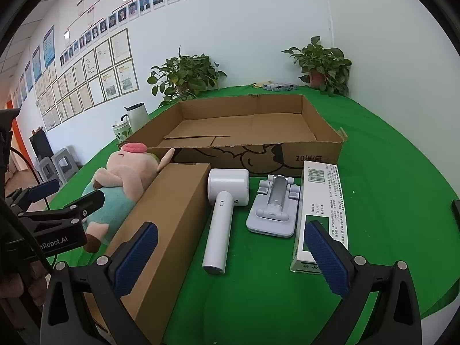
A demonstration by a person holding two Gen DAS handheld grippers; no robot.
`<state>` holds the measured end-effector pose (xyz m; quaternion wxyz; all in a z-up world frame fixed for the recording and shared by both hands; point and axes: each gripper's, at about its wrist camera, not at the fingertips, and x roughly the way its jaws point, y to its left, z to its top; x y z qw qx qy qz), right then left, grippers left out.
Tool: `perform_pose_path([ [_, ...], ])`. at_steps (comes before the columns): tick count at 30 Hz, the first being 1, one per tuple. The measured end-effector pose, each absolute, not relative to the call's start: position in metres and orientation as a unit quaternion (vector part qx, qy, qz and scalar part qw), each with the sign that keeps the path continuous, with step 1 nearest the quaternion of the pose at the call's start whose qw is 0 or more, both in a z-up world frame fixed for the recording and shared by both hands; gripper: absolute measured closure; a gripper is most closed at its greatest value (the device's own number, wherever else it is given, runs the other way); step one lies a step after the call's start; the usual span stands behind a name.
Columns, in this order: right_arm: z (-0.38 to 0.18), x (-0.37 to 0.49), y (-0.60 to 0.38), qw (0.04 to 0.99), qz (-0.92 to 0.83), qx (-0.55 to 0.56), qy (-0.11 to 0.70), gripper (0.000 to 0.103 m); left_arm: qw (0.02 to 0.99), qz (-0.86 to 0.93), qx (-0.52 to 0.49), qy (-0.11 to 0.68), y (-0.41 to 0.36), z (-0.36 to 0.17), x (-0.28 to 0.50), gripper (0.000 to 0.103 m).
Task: Organize objects
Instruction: 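Reach the right gripper to the plush pig and close on it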
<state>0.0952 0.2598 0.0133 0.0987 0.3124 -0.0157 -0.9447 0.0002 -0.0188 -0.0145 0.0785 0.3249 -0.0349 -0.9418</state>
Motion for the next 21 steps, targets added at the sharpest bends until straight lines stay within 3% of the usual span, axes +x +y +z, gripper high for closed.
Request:
perform_pose_path([
  [15,0.007,0.083,0.248,0.101,-0.943,0.317,-0.009,0.002,0.074,-0.940,0.331,-0.022,-0.035,-0.016,-0.004,0.001],
  [21,0.011,0.079,0.238,0.116,-0.941,0.316,0.001,0.001,0.045,-0.943,0.328,0.021,-0.056,-0.011,-0.007,0.001],
])
